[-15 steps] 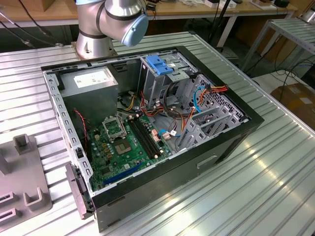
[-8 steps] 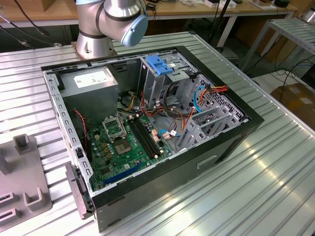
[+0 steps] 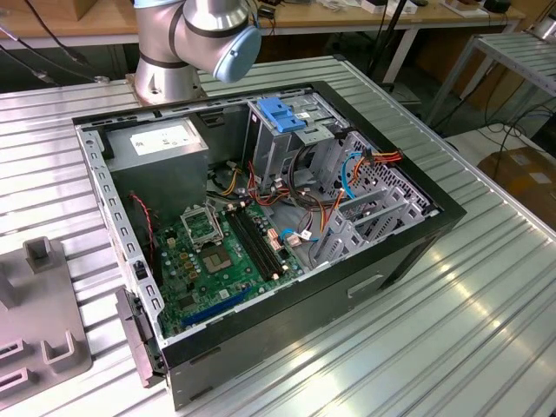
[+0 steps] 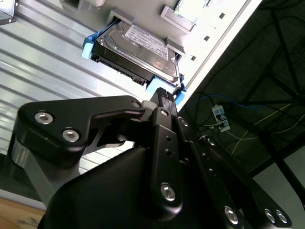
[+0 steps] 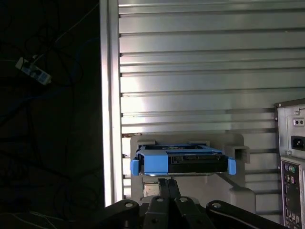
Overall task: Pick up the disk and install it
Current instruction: 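Pick up the disk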
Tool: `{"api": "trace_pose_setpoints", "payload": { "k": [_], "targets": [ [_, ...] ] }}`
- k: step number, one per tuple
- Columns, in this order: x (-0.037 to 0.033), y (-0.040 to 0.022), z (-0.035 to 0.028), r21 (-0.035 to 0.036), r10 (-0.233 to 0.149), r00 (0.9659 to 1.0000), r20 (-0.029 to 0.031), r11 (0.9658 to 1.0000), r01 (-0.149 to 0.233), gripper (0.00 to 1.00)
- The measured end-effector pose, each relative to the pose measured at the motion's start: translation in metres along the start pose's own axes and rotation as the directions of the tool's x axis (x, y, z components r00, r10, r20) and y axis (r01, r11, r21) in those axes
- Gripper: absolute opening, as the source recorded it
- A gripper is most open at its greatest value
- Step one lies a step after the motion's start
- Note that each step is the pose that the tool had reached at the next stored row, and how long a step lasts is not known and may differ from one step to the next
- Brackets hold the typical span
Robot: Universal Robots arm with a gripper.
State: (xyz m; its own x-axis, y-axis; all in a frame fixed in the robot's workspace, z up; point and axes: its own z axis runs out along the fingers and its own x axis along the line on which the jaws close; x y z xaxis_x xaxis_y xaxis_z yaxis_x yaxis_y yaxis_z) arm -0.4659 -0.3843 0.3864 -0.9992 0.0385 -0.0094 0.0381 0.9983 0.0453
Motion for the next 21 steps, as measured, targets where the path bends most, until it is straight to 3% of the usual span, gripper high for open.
{"api": "trace_pose_setpoints", "payload": {
  "k": [6, 9, 11, 16, 21],
  "targets": [
    [0.0001, 0.0000, 0.0000, 0.0000, -0.002, 1.0000, 0.0000, 1.0000, 0.002, 0.10],
    [0.0002, 0.0000, 0.0001, -0.0005, -0.051, 0.9987, -0.0022, 0.9987, 0.051, 0.10],
    [0.0001, 0.0000, 0.0000, -0.0012, -0.103, 0.9947, -0.0046, 0.9947, 0.103, 0.10],
    [0.0001, 0.0000, 0.0000, -0.0022, -0.207, 0.9784, -0.0092, 0.9784, 0.207, 0.10],
    [0.0000, -0.0001, 0.0001, 0.0009, -0.303, 0.9528, -0.0146, 0.9529, 0.303, 0.10]
  ]
}}
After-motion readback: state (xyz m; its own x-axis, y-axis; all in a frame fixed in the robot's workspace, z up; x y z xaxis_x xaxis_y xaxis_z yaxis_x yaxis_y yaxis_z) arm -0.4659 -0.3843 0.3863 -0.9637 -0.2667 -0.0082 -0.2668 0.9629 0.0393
